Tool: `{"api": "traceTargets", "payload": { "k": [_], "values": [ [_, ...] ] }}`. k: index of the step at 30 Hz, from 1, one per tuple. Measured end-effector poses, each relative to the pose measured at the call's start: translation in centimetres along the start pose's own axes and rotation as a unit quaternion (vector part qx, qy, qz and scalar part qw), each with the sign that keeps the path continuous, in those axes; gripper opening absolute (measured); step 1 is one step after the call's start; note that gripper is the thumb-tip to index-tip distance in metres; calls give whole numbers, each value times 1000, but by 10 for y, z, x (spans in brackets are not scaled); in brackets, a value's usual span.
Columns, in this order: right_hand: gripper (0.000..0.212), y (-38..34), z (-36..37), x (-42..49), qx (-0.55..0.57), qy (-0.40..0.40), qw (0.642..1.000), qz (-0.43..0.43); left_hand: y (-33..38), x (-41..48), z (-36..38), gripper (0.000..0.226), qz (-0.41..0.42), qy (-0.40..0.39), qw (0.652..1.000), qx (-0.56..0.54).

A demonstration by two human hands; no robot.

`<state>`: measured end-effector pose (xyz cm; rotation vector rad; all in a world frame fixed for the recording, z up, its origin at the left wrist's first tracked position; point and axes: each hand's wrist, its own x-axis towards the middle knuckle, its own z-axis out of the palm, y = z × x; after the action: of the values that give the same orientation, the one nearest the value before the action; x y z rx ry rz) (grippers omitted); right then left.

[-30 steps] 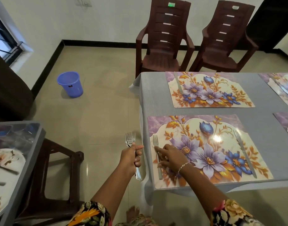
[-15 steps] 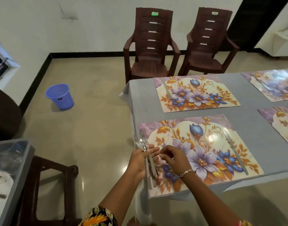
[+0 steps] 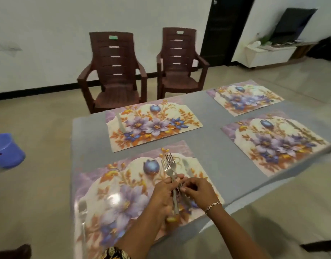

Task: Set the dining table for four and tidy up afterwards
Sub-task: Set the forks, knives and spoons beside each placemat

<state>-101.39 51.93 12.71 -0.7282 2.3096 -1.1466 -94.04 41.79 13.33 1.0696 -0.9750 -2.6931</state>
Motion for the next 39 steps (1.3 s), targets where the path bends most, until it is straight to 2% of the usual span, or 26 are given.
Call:
{"api": "traceTargets", "payload": {
  "k": [8,16,22,24,27,28,30,32,34,36,38,39],
  "values": [
    [18,73,-133,7,63,58,992,91,-46,45,107,14,-20,0,999,31],
    [29,144,-227,63,29,84,981,170,-56,119,157,14,-37,20,999,28],
    [37,182,-257,127,-58,41,975,209,-50,176,195,15,-46,50,998,14],
    [37,187,-259,144,-74,14,975,207,-48,190,204,15,-48,61,997,15],
    [12,187,-257,164,-114,-23,976,183,-43,209,215,14,-55,76,995,18],
    [10,188,-256,169,-126,-30,975,178,-42,215,218,14,-56,83,995,19],
    [11,191,-256,175,-142,-49,973,176,-38,223,225,15,-55,92,994,16],
    [34,190,-256,176,-149,-60,971,175,-36,228,229,14,-56,96,994,9],
    [41,191,-256,177,-195,-75,964,164,-37,231,230,14,-59,102,993,6],
    [35,191,-257,176,-251,-86,953,143,-40,235,231,14,-60,109,992,4],
    [15,187,-258,176,-265,-85,954,113,-41,237,231,13,-61,117,991,1],
    [17,186,-258,177,-257,-84,958,93,-41,238,231,13,-59,120,991,0]
  ]
}}
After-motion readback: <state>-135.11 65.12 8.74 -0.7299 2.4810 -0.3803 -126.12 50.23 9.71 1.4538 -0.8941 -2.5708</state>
